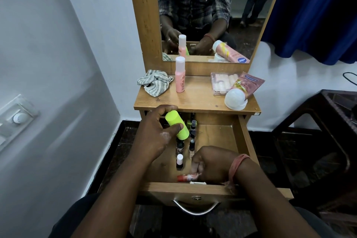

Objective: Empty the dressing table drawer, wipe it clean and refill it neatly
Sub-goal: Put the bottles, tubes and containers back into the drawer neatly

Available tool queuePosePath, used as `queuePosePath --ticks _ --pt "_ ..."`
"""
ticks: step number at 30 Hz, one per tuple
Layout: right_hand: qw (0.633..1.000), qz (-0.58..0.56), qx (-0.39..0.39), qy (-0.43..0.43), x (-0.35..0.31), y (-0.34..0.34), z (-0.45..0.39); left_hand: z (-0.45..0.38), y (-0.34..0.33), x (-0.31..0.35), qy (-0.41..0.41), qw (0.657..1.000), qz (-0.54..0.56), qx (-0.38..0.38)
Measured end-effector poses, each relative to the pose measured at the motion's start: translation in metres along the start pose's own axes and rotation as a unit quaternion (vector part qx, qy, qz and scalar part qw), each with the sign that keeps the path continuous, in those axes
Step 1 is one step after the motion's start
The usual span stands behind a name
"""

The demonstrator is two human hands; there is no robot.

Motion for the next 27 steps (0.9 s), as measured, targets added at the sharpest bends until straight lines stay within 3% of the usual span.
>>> queuePosePath --ticks 4,16,27 --pt "0.999 -0.043 0.028 -0.005 0.006 0.007 0.004 0.000 0.000 0.001 0.004 1.000 -0.008 -0.002" --pt "0.984 0.065 0.167 0.026 -0.017 -0.005 -0.008 0.001 0.000 0.002 -0.010 0.999 -0.031 -0.001" --pt "0.993 0.043 0.096 -0.057 -0.021 0.009 0.001 0.001 -0.001 0.003 -0.028 0.999 -0.043 0.000"
Point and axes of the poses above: each hand's wrist, its own z-axis away from the middle knuckle, its own y-axis out of the back of the hand, x = y × z, the point moved 3 cm from there along -z, towards the middle knuckle, and after that the axes turned 5 degrees about -z, right-handed, at the moved point
